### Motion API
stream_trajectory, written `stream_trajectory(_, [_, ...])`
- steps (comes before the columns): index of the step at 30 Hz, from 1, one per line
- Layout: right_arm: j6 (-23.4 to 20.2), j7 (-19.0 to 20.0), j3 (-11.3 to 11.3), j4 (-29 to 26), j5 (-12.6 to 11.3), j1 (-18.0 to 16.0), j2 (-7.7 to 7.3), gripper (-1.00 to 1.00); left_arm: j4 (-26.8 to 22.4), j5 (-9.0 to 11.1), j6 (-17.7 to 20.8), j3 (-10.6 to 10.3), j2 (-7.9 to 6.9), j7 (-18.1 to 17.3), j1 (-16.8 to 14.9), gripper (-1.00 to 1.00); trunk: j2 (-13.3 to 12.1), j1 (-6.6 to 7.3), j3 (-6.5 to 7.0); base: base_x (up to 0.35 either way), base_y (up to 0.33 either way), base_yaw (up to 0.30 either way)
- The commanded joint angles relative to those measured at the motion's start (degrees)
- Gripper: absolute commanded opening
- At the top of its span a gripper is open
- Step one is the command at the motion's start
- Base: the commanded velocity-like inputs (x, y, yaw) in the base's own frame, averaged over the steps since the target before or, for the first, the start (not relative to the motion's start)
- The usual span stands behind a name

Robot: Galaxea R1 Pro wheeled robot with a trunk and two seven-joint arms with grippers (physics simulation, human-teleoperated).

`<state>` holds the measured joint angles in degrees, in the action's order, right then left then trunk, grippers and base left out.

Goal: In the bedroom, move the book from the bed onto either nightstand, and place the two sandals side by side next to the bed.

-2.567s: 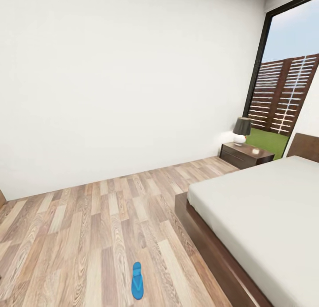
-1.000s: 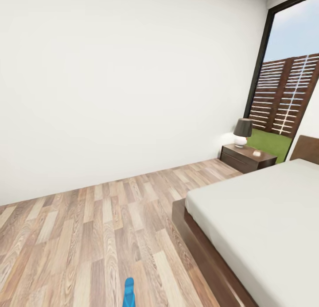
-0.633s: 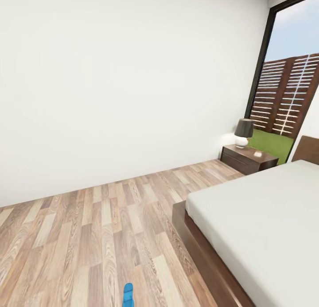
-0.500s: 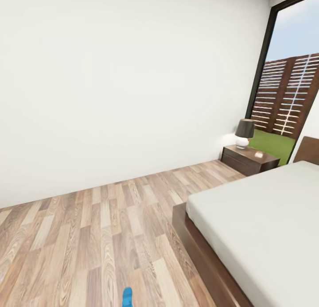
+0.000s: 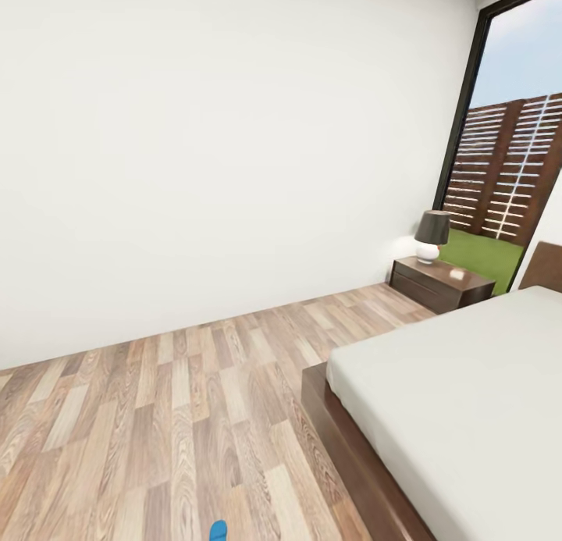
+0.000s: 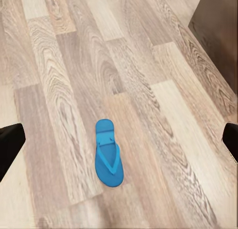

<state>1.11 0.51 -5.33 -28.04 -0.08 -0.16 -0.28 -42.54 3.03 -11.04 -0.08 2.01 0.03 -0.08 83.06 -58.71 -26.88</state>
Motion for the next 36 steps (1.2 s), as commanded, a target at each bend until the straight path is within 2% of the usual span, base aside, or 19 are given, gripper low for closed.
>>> stream_trajectory(1, [0.1, 0.0, -0.1, 0.0, 0.0, 0.0, 0.01, 1.0, 0.0, 0.3, -0.1, 0.0, 0.01, 0.0, 0.0, 1.0, 0.0, -0.02, -0.05, 0.197, -0.176, 0.0])
stream_trajectory(22, [0.1, 0.0, 0.0, 0.0, 0.0, 0.0, 0.06, 1.0, 0.0, 0.3, 0.0, 0.0, 0.01, 0.0, 0.0, 1.0, 0.0, -0.02, -0.05, 0.152, -0.024, 0.001])
stream_trajectory(36, [0.1, 0.0, -0.1, 0.0, 0.0, 0.0, 0.03, 1.0, 0.0, 0.3, 0.0, 0.0, 0.01, 0.0, 0.0, 1.0, 0.0, -0.02, -0.05, 0.026, -0.022, 0.182])
